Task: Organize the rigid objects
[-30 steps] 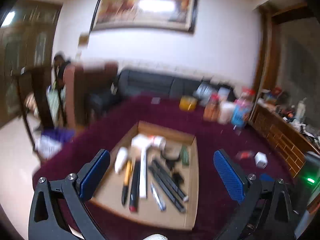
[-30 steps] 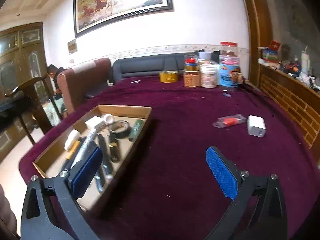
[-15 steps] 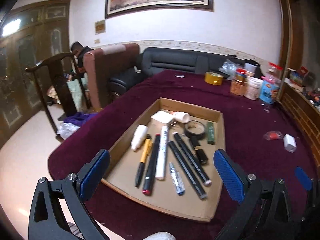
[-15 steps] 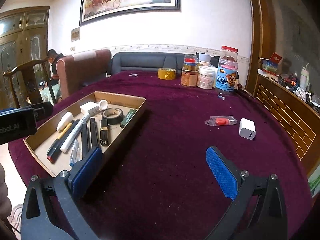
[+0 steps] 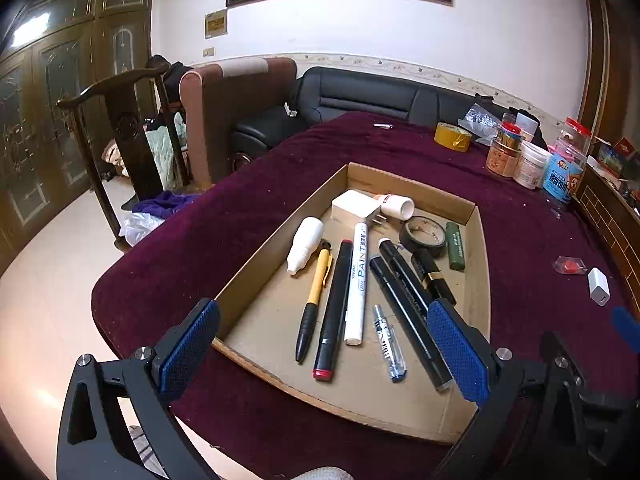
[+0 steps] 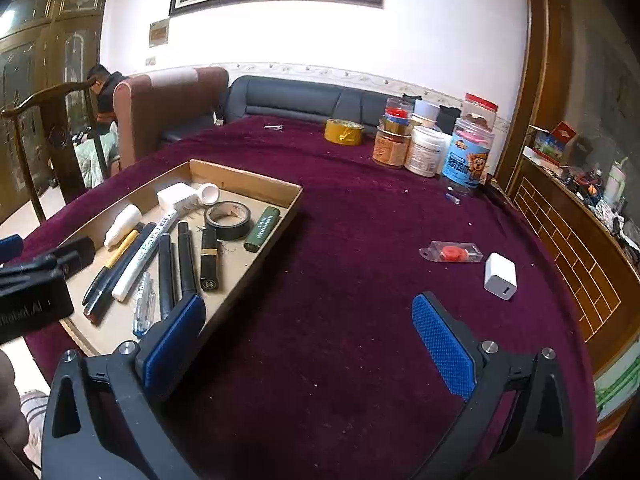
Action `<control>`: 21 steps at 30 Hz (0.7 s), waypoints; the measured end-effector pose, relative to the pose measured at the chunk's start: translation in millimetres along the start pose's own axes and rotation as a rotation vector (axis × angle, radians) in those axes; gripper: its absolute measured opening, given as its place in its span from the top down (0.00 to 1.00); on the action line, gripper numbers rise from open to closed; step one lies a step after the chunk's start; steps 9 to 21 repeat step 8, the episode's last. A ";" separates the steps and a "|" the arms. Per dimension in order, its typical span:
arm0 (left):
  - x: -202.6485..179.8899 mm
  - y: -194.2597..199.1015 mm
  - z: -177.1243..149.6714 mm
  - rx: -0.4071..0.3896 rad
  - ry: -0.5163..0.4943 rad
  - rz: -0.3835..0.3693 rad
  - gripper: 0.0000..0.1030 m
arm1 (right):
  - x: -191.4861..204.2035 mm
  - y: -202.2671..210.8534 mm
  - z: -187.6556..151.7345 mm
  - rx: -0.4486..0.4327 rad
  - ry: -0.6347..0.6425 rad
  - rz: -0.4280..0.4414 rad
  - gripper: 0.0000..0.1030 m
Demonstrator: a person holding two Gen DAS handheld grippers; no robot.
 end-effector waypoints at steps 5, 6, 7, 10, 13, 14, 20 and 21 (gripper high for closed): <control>7.5 -7.4 -5.7 0.048 0.002 0.006 0.01 | 9.8 -7.6 0.0 0.023 0.028 -0.012 0.00; 7.4 -8.7 -6.7 0.061 0.003 0.001 0.01 | 9.6 -8.8 0.4 0.024 0.027 -0.011 0.00; 6.6 -9.8 -6.5 0.068 0.006 -0.007 0.01 | 7.7 -10.1 1.1 0.028 0.020 -0.011 0.00; 2.4 -9.3 -4.6 0.069 0.008 -0.027 0.01 | 4.3 -11.5 2.4 0.033 0.008 -0.013 0.00; 2.4 -9.3 -4.6 0.069 0.008 -0.027 0.01 | 4.3 -11.5 2.4 0.033 0.008 -0.013 0.00; 2.4 -9.3 -4.6 0.069 0.008 -0.027 0.01 | 4.3 -11.5 2.4 0.033 0.008 -0.013 0.00; 2.4 -9.3 -4.6 0.069 0.008 -0.027 0.01 | 4.3 -11.5 2.4 0.033 0.008 -0.013 0.00; 2.4 -9.3 -4.6 0.069 0.008 -0.027 0.01 | 4.3 -11.5 2.4 0.033 0.008 -0.013 0.00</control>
Point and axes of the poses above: each gripper's, at about its wrist camera, not at the fingertips, and y roughly against the way its jaws point, x to its left, z to its top, the point moved 10 cm from there along -y, roughly the way its jaws point, and after that the axes turned 14 degrees about -y, right-handed, at the moved point
